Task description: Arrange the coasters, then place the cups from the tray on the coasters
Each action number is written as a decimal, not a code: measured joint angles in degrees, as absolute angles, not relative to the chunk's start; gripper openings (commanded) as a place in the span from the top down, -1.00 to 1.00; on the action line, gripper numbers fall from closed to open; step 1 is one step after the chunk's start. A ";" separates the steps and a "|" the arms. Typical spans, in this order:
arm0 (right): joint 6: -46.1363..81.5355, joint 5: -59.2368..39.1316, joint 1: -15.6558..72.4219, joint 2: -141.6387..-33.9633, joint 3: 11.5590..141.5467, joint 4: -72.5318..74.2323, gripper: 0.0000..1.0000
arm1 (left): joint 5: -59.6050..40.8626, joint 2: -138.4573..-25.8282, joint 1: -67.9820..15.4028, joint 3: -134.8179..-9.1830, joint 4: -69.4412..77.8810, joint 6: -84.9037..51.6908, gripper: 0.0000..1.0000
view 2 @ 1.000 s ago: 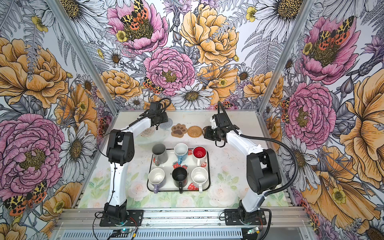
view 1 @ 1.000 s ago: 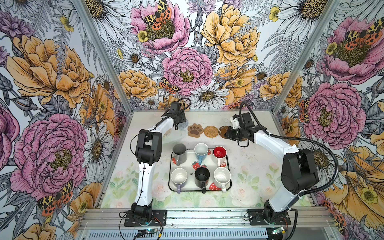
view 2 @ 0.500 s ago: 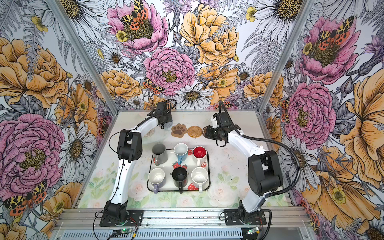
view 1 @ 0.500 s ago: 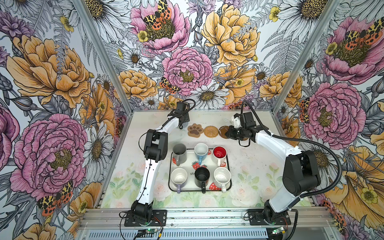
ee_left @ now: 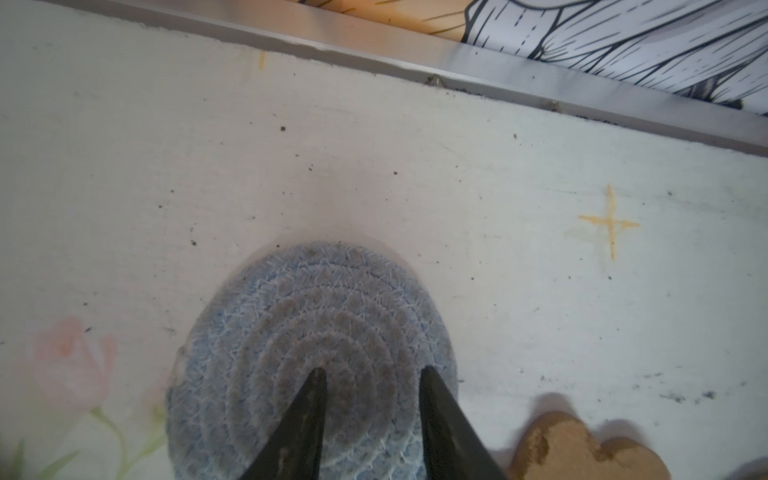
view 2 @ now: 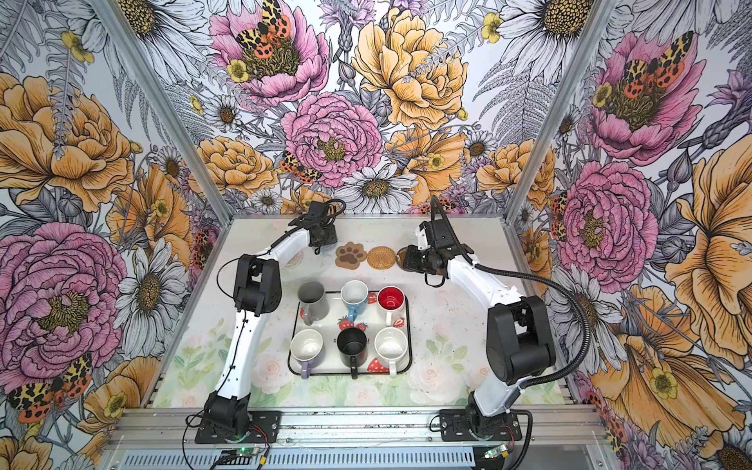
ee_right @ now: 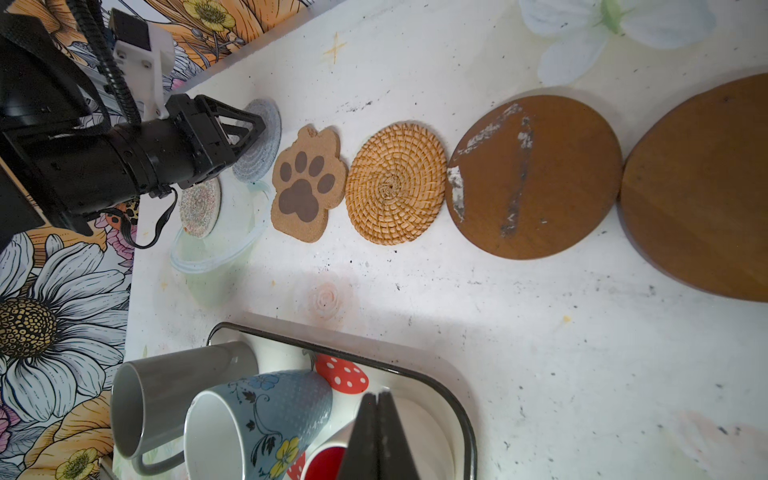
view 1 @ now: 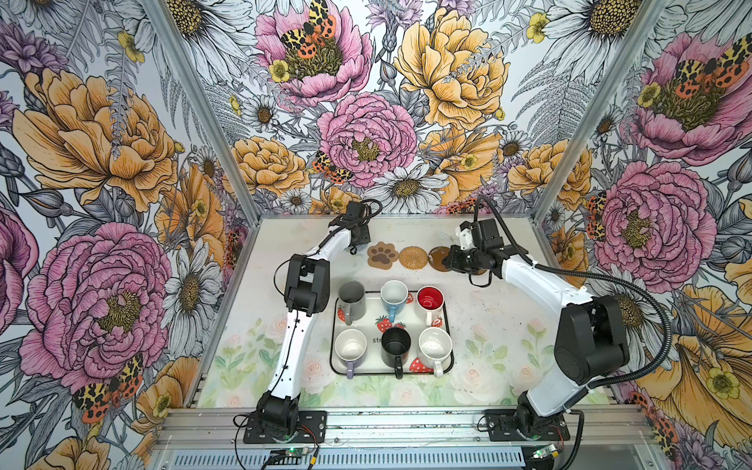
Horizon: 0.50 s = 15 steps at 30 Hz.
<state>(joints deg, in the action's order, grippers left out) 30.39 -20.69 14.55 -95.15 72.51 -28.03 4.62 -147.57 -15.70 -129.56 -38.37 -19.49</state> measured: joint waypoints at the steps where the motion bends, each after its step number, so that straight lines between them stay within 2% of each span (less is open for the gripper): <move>1: 30.39 -20.69 14.55 -95.13 72.49 -28.03 0.94 | 4.27 -147.57 -15.53 -129.67 -39.00 -19.46 0.21; 15: 30.39 -20.86 14.55 -94.39 71.55 -28.03 0.94 | 1.85 -141.40 -13.74 -120.27 -40.71 -16.75 0.25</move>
<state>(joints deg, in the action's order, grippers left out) 30.39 -20.86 14.55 -94.39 71.55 -28.03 1.85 -141.40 -13.74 -120.27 -40.71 -16.75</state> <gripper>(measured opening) 0.049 0.378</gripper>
